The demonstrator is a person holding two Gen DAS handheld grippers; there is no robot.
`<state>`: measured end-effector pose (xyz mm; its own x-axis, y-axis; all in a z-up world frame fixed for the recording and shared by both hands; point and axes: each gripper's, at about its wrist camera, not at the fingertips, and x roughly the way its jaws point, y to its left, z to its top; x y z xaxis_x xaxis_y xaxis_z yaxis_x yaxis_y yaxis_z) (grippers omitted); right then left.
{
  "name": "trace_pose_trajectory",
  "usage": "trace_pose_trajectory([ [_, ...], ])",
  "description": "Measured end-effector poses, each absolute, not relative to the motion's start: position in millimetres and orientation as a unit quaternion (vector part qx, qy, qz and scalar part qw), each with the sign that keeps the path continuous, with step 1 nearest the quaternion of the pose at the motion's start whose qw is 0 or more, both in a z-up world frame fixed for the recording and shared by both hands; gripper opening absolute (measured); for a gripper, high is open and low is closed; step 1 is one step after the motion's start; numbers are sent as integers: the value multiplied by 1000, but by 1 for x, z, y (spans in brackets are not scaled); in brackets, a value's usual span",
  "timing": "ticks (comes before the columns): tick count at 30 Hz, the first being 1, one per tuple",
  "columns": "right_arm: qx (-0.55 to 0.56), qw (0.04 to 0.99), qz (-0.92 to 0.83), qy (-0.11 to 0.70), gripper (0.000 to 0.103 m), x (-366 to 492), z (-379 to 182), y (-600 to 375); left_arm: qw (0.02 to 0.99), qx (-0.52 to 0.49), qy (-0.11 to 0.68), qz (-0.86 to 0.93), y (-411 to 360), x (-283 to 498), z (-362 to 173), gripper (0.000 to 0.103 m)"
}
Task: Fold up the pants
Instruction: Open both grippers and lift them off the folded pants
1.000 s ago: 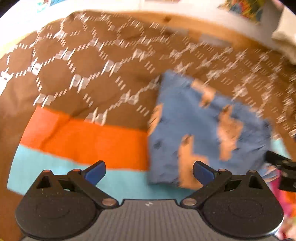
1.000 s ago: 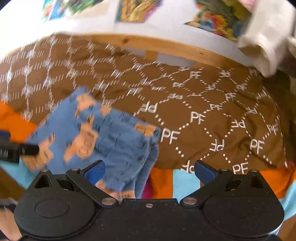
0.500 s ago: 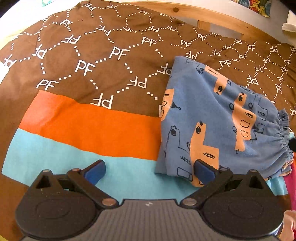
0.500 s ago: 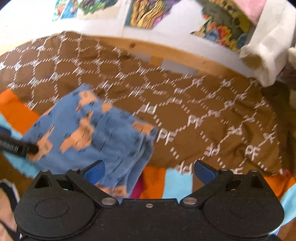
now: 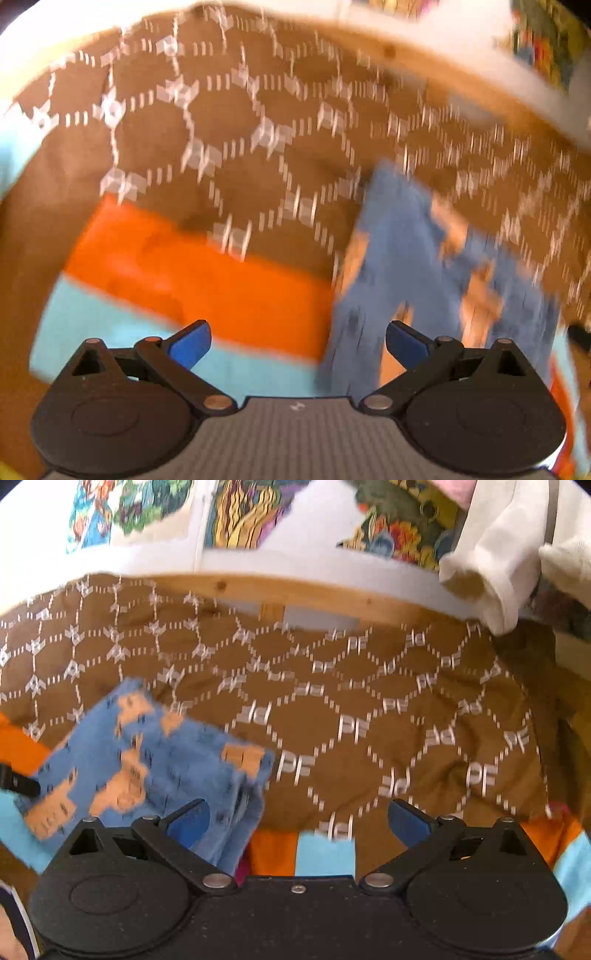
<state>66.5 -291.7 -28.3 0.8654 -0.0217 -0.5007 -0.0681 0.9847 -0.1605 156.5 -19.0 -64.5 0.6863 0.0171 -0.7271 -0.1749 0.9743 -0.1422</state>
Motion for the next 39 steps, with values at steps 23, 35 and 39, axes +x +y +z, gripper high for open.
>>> trace_pose_trajectory([
  [23, -25, 952, 38, 304, 102, 154, -56, -319, 923, 36, 383, -9, -47, 280, -81, 103],
  [35, -51, 950, 67, 301, 102, 79, -43, -276, 883, 1, 464, -78, -20, 184, -85, 103],
  [39, -87, 935, 58, 339, 102, 68, -62, -269, 895, 40, 440, -61, -29, 161, -94, 103],
])
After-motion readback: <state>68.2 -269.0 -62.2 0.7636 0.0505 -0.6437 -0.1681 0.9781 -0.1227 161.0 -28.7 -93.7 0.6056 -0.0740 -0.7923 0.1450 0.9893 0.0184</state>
